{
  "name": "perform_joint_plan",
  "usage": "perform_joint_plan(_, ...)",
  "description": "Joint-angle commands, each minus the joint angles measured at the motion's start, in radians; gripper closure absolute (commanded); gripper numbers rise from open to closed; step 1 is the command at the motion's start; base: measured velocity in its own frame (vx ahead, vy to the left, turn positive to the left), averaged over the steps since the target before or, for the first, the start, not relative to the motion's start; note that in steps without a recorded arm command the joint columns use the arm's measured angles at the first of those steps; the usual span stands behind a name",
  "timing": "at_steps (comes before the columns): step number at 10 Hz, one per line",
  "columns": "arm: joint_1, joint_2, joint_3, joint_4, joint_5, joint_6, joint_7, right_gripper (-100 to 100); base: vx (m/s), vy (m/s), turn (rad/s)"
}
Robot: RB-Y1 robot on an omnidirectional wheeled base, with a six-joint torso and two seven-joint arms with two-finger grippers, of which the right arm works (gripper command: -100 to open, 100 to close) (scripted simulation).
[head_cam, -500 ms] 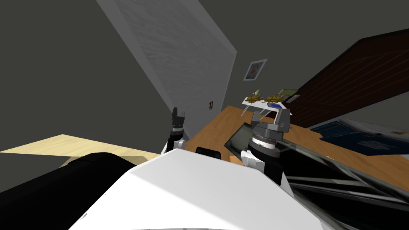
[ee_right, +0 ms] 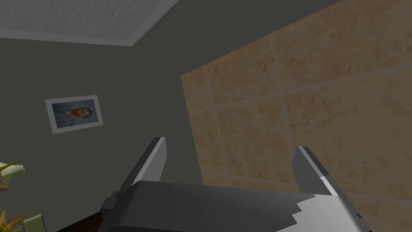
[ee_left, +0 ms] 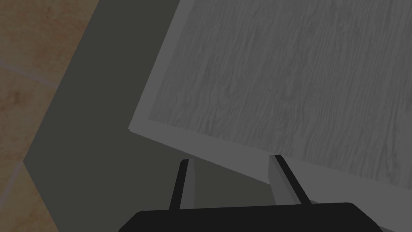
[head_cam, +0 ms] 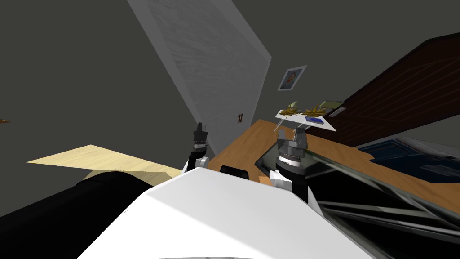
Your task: Push the door open
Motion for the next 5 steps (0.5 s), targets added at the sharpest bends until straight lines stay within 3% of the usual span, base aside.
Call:
perform_joint_plan(1, 0.002, -0.008, 0.009, 0.030, 0.002, -0.009, 0.026, -100, -0.047, 0.097, 0.064)
perform_joint_plan(5, 0.002, -0.030, 0.020, 0.114, 0.001, -0.034, 0.078, -100, -0.023, 0.084, 0.066)
